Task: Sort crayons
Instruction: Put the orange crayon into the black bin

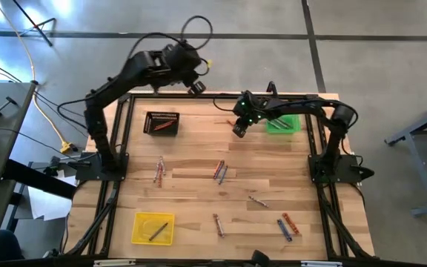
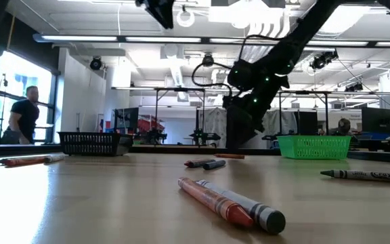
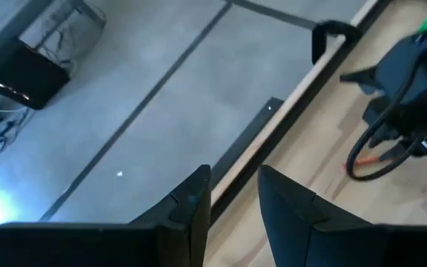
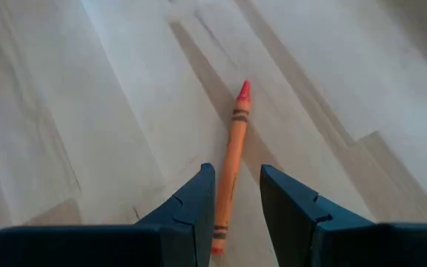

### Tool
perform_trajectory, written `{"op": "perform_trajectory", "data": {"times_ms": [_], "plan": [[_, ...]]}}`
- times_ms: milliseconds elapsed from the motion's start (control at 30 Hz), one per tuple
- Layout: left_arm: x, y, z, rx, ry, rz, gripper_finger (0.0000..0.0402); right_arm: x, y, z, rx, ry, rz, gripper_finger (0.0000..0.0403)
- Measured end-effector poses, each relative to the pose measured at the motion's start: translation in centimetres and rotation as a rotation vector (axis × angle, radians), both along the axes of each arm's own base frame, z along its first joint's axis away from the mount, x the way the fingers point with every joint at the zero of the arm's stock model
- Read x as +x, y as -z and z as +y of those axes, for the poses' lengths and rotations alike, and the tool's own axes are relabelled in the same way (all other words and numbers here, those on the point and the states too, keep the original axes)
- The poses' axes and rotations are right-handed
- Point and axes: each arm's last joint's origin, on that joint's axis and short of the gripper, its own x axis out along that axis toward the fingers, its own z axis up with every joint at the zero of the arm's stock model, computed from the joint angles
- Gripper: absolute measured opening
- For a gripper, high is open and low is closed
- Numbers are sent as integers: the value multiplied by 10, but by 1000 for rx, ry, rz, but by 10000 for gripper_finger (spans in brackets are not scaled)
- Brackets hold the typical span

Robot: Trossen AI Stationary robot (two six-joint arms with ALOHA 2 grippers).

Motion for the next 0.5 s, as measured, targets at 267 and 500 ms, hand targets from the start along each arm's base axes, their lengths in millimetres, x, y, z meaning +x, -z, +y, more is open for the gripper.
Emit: {"op": "perform_trajectory", "data": {"times_ms": [267,500], "plan": [[-20,-20,-20,30,31,-38,101,14,11,-8,24,7,59,103],[-30,-22,-23,60,-5,16,101,16,17,-9,36,29,73,103]]}}
